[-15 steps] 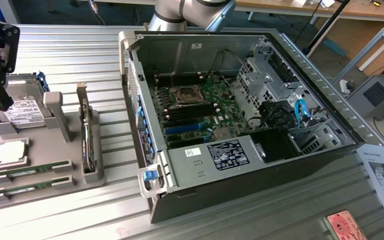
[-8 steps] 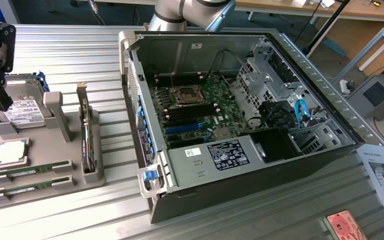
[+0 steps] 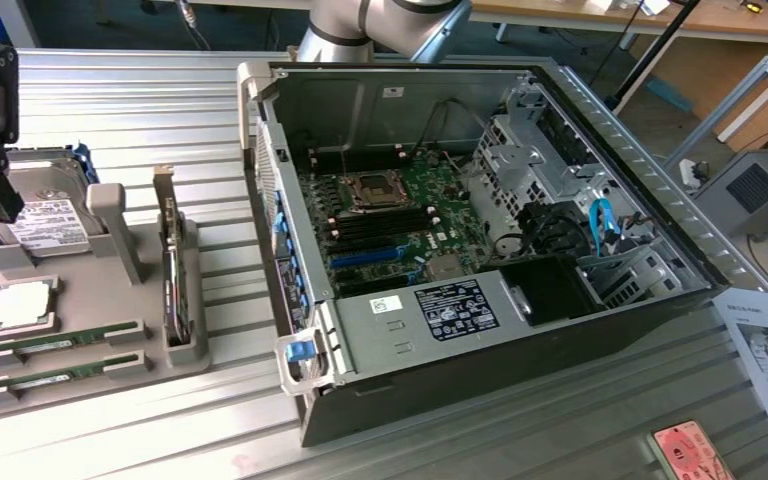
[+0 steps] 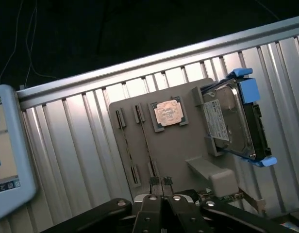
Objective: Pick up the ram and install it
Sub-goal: 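Pick up the ram and move it above insertion slot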
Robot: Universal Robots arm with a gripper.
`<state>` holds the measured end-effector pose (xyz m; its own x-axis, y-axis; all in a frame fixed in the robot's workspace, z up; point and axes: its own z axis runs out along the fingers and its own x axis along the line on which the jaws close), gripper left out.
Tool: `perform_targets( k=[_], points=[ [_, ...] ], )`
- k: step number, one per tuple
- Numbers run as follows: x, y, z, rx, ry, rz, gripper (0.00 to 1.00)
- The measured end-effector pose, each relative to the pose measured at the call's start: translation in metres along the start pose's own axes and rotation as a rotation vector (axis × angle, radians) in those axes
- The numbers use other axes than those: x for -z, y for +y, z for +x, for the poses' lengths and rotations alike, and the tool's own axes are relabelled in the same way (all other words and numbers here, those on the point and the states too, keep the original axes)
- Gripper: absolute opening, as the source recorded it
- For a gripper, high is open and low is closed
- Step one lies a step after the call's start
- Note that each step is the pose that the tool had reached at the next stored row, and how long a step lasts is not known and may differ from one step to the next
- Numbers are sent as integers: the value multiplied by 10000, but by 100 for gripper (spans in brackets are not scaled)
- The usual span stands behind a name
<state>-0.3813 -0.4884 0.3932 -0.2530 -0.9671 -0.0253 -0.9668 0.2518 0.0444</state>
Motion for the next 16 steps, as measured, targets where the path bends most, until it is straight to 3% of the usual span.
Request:
perform_targets(
  k=[8, 11, 16],
  points=[
    [0, -1, 0, 2267, 100, -57, 11],
    [0, 0, 0, 2632, 117, -67, 11],
    [-8, -1, -1, 2633, 125, -65, 11]
  ],
)
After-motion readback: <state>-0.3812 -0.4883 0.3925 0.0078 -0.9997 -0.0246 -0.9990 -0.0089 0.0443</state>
